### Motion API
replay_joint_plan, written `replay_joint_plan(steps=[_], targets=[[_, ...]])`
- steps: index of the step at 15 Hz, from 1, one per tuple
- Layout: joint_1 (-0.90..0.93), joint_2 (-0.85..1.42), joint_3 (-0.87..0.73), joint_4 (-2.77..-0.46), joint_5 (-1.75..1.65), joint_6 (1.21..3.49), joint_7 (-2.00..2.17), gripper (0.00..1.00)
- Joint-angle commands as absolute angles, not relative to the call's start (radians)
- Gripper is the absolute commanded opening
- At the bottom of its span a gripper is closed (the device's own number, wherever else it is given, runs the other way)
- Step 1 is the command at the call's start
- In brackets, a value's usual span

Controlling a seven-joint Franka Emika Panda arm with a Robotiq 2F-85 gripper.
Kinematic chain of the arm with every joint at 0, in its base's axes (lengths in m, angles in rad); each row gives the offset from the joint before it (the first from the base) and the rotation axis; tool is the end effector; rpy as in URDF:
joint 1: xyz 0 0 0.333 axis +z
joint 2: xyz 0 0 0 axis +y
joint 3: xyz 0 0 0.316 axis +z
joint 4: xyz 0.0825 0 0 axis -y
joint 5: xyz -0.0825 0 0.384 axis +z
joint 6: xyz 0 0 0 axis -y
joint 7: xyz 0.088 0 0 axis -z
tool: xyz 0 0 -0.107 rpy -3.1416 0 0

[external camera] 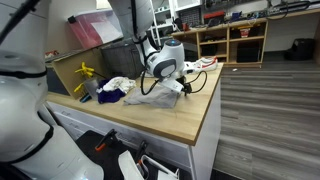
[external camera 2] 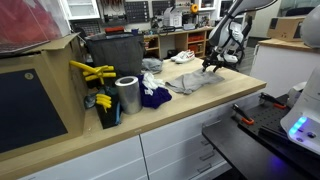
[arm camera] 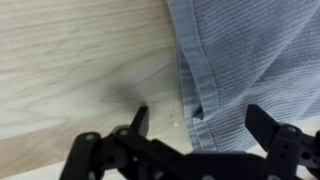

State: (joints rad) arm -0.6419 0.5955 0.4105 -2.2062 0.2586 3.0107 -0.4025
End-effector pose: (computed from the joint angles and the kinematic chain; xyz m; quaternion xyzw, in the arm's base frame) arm 0.5472 -0.1429 0.1493 -0.9800 0.0858 -0.1506 0.0975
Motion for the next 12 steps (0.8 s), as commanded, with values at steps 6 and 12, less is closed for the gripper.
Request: replay_joint_plan(steps=[6,12], targets=[[-0.710,0.641,0.499,-2.205,0.269,3.011,-0.376,1.00],[-0.705,0.659,0.518,-2.214,0.251,3.020,-0.375,0.58]])
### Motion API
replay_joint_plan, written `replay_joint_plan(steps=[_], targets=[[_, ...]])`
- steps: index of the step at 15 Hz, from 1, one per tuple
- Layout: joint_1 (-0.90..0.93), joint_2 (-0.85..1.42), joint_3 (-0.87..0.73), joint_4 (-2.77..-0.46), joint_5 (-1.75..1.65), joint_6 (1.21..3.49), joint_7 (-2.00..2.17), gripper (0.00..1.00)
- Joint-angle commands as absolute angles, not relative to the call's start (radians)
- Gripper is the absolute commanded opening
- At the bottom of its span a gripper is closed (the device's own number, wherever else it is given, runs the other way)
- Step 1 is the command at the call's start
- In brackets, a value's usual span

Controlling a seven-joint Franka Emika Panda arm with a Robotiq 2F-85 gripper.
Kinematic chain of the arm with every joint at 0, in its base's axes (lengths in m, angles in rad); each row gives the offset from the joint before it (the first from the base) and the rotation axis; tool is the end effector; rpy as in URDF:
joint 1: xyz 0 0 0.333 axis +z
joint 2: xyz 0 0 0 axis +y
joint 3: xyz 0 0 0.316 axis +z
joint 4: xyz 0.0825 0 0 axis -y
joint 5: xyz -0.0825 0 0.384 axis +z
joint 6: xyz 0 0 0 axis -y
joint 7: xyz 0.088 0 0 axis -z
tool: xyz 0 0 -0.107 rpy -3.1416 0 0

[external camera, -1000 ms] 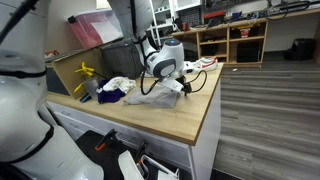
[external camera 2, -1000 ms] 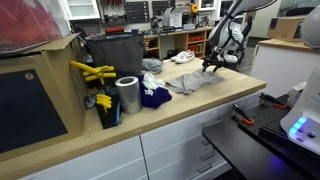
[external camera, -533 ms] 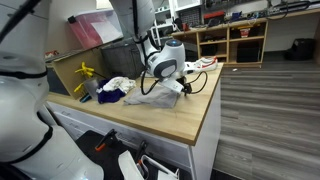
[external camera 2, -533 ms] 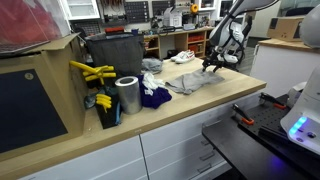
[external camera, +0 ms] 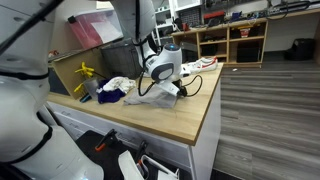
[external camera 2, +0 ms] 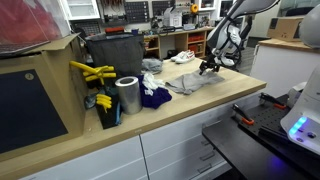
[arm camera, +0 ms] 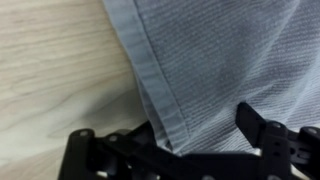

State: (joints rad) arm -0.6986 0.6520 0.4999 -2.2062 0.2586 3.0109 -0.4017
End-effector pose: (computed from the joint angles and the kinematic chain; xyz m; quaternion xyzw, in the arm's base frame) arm 0.5470 -0.1196 0.1329 -0.9771 0.0847 -0.1407 0.1354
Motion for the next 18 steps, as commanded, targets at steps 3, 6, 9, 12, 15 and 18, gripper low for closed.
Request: replay_joint_plan(steps=[3,6,9,12,15,18], targets=[[-0.701,0.629,0.528,-2.228,0.242,3.028,-0.379,0.36],[-0.682,0.571,0.519,-2.256,0.218,3.039,-0.377,0.14],[-0.655,0.499,0.498,-2.289,0.187,3.035,-0.375,0.00],[-0.597,0.410,0.450,-2.334,0.149,3.026,-0.372,0.01],[-0.508,0.318,0.382,-2.385,0.114,3.017,-0.371,0.01],[-0.359,0.246,0.268,-2.441,0.051,3.020,-0.359,0.01]])
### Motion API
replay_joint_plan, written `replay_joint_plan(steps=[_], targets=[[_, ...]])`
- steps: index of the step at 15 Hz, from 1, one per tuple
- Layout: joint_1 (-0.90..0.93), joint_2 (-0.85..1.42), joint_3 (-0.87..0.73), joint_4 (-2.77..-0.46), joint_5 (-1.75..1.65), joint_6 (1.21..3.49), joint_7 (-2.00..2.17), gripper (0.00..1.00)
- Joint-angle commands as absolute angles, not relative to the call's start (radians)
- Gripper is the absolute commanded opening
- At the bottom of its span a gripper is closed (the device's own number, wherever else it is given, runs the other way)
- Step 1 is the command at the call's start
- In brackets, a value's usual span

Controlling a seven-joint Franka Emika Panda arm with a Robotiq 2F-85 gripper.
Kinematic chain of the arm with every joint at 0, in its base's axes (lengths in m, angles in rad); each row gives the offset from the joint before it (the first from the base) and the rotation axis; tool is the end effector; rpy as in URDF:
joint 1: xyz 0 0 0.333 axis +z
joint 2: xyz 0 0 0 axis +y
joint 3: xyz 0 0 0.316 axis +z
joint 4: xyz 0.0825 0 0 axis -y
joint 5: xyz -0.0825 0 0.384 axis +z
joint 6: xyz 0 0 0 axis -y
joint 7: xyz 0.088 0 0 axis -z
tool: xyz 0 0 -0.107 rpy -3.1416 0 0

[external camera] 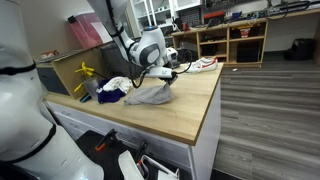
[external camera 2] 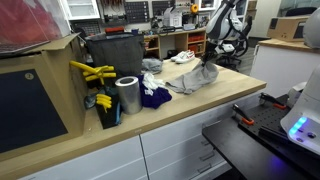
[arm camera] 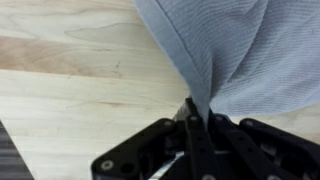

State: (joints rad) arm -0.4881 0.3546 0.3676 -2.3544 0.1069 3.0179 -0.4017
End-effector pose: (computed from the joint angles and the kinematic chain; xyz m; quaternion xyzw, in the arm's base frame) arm 0.5369 -0.0706 0.2230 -0.9817 -0.0665 -0.1756 0.0308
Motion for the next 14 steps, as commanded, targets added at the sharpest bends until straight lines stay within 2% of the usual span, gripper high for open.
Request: replay_joint_plan(steps=[1,9,14], targets=[[-0.302,0.233,0.224,-2.458,0.019,3.026,-0.349,0.01],[0.140,0.242,-0.114,-2.480,-0.388,3.035,-0.040,0.01],[0.320,0.264,-0.225,-2.450,-0.561,3.031,0.159,0.01]])
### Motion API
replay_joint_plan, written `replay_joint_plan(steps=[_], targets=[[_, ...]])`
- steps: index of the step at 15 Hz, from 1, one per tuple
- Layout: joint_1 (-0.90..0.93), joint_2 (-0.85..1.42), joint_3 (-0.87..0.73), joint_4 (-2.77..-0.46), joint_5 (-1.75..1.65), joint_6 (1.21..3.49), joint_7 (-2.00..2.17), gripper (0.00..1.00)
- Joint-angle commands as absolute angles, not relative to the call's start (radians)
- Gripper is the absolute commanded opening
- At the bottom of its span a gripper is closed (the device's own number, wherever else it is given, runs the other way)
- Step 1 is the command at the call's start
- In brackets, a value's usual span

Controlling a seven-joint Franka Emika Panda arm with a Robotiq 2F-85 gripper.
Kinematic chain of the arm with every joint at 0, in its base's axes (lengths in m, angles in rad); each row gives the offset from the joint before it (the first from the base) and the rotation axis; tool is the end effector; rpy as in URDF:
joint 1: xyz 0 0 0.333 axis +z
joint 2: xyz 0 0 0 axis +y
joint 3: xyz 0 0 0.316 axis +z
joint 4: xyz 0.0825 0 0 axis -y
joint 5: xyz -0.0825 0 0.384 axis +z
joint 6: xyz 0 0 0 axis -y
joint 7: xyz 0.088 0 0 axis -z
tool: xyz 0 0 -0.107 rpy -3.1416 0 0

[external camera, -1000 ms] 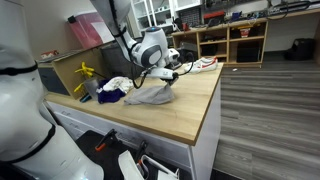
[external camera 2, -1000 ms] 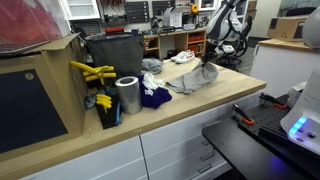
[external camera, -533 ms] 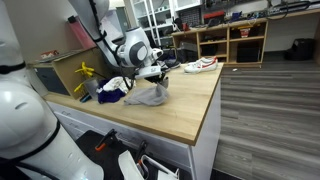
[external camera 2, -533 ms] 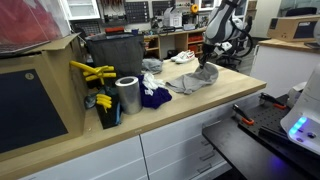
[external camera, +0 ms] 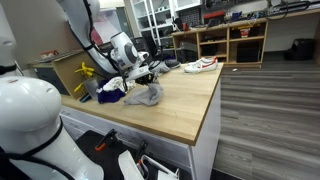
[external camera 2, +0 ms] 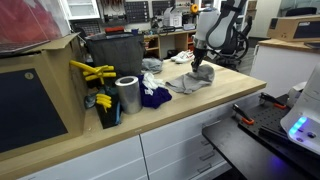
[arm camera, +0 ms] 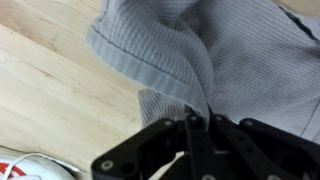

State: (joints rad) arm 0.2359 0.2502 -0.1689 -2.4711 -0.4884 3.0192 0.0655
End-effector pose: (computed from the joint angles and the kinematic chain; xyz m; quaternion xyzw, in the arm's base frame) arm 0.4947 0.0661 0.2222 0.9570 0.2390 0.1463 0.0753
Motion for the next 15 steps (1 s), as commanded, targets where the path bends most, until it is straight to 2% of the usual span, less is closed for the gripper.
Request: replay_joint_plan(steps=[1,8,15], targets=[[0.346,0.268,-0.239,-2.447,-0.584,3.034,0.191,0.01],[0.504,0.317,-0.311,-2.397,-0.691,3.041,0.392,0.01],[0.716,0.379,-0.471,-2.328,-0.848,3.035,0.693,0.01]])
